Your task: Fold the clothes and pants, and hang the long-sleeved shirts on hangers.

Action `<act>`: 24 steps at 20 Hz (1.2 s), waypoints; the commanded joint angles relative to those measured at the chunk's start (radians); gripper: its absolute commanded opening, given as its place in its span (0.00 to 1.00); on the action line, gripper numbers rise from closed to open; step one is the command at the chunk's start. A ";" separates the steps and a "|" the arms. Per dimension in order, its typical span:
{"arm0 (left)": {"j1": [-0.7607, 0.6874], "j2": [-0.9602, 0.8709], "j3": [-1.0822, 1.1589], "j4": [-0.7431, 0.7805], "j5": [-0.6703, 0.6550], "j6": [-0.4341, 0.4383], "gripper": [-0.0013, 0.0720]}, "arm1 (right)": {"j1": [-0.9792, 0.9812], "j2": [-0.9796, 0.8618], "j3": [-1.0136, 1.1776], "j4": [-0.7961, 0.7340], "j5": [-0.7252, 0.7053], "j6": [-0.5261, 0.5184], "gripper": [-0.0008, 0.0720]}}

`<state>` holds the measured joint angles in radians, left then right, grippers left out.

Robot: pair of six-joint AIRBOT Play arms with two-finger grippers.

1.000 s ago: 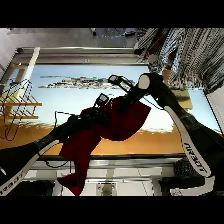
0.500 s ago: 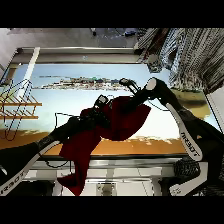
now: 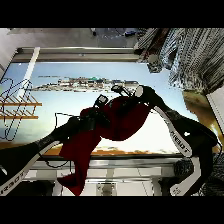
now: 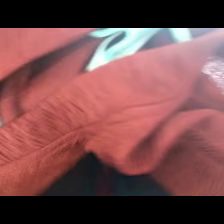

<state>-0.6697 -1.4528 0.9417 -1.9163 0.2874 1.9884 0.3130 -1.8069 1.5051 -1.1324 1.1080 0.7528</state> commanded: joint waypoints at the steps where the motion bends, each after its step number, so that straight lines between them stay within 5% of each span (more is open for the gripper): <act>1: 0.000 -0.001 0.000 0.000 -0.001 0.000 0.05 | 0.011 -0.006 0.002 -0.060 -0.079 0.091 0.06; 12: 0.013 0.204 0.000 0.001 0.000 0.000 0.11 | 0.011 0.232 0.037 -0.054 0.013 0.098 0.06; 14: 0.024 0.296 0.000 0.001 0.000 0.000 0.36 | 0.011 0.280 0.047 -0.093 -0.009 0.179 0.06; 15: 0.027 0.345 0.000 0.002 0.000 0.001 0.39 | 0.011 0.301 0.057 -0.113 -0.014 0.218 0.06; 24: 0.191 0.685 0.000 0.004 0.000 0.000 0.39 | 0.011 0.541 0.237 -0.425 -0.199 0.583 0.06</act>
<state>-0.5220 -0.8482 0.9413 -1.9121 0.2874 1.9884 0.3237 -1.3354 1.6783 -1.3952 0.9607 1.1851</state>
